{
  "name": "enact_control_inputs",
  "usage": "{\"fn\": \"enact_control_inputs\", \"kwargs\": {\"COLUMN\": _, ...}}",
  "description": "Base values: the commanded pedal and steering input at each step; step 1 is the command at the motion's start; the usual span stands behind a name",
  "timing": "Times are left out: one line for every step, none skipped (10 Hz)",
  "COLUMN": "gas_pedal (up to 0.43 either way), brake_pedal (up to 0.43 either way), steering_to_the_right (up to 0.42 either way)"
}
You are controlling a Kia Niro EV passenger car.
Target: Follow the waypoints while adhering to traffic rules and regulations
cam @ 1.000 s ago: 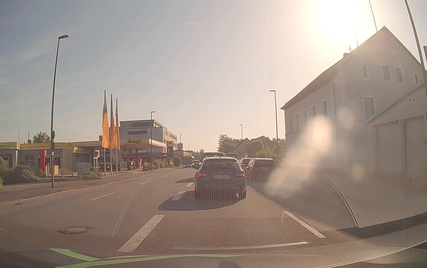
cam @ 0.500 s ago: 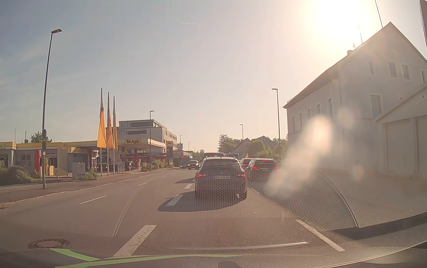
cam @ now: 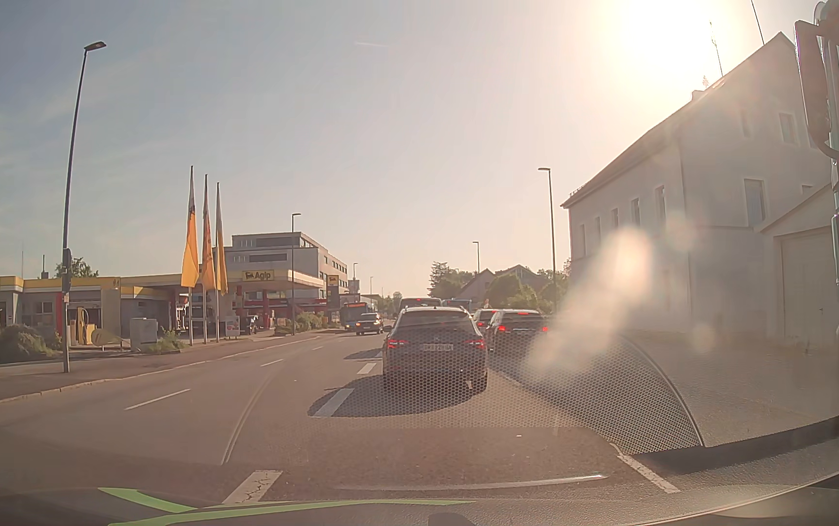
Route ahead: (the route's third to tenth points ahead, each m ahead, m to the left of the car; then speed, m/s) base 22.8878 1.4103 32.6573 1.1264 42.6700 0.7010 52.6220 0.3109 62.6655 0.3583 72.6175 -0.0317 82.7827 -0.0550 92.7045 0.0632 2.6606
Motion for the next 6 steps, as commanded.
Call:
{"fn": "enact_control_inputs", "kwargs": {"gas_pedal": 0.000, "brake_pedal": 0.000, "steering_to_the_right": -0.004}}
{"fn": "enact_control_inputs", "kwargs": {"gas_pedal": 0.000, "brake_pedal": 0.000, "steering_to_the_right": -0.004}}
{"fn": "enact_control_inputs", "kwargs": {"gas_pedal": 0.000, "brake_pedal": 0.000, "steering_to_the_right": -0.003}}
{"fn": "enact_control_inputs", "kwargs": {"gas_pedal": 0.000, "brake_pedal": 0.000, "steering_to_the_right": -0.004}}
{"fn": "enact_control_inputs", "kwargs": {"gas_pedal": 0.000, "brake_pedal": 0.000, "steering_to_the_right": -0.004}}
{"fn": "enact_control_inputs", "kwargs": {"gas_pedal": 0.000, "brake_pedal": 0.000, "steering_to_the_right": -0.003}}
